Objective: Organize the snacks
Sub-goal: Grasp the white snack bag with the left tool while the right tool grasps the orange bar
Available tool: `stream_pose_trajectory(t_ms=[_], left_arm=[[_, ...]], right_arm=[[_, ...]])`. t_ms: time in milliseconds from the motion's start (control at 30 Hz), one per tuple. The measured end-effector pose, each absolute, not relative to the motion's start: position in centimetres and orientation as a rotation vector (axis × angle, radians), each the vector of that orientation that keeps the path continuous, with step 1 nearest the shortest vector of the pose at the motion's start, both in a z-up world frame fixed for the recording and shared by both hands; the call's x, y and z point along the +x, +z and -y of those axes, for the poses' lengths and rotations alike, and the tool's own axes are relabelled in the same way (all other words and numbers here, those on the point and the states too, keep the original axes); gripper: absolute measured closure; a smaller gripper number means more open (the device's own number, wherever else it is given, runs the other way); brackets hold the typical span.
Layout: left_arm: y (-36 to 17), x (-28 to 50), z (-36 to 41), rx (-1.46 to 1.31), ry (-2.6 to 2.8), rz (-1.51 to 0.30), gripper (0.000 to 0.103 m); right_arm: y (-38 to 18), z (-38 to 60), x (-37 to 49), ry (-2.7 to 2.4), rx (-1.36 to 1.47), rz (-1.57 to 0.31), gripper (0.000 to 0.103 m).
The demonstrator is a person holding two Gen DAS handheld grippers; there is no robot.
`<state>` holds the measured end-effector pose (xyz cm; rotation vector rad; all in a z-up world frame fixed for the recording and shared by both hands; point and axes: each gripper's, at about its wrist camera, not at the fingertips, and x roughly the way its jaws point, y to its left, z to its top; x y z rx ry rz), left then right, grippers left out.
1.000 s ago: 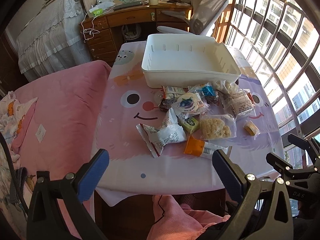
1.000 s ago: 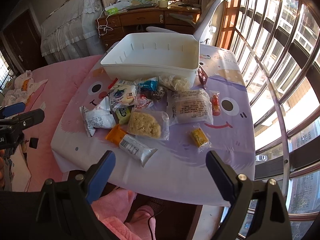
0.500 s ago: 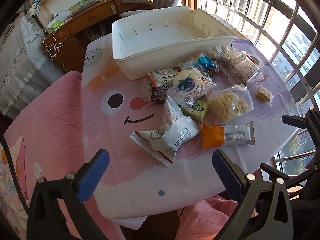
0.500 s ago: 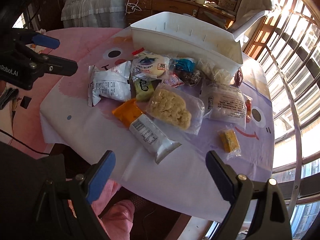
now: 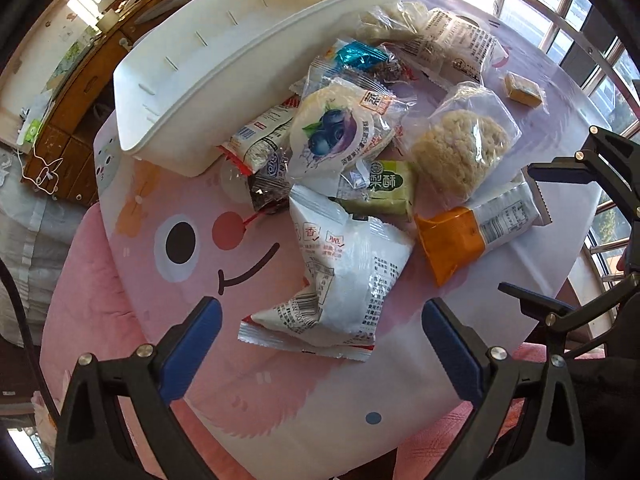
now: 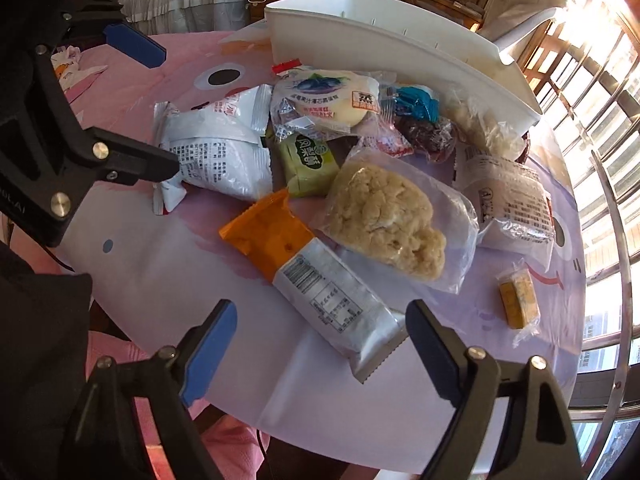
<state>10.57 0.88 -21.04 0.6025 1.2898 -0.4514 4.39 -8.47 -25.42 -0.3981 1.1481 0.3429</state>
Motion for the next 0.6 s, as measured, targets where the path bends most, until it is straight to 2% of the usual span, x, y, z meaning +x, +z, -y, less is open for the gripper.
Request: stream_pose_trajectory(t_ms=[267,433,500,600], left_arm=[[-23.9,11.4,0.3,0.639,-0.545,-1.377,0.012],[-25.2,12.2,0.6,0.622,-0.576,-1.434,0.029],[-25.7,12.5,0.6,0.616,-0.581,-1.458,0.042],[-26.1,12.7,0.4,0.616,-0.576,-1.473,0.05]], right_arm=[[-27.1,8.0,6.2,0.312,-0.388,-1.212,0.018],[-27.8,7.9,7.9,0.326,-0.321,-1.271,0.024],[-27.7,7.7,8.6,0.317,-0.315,-1.279,0.027],[-27.5,8.0,9.3,0.302,-0.302,-1.288,0.031]])
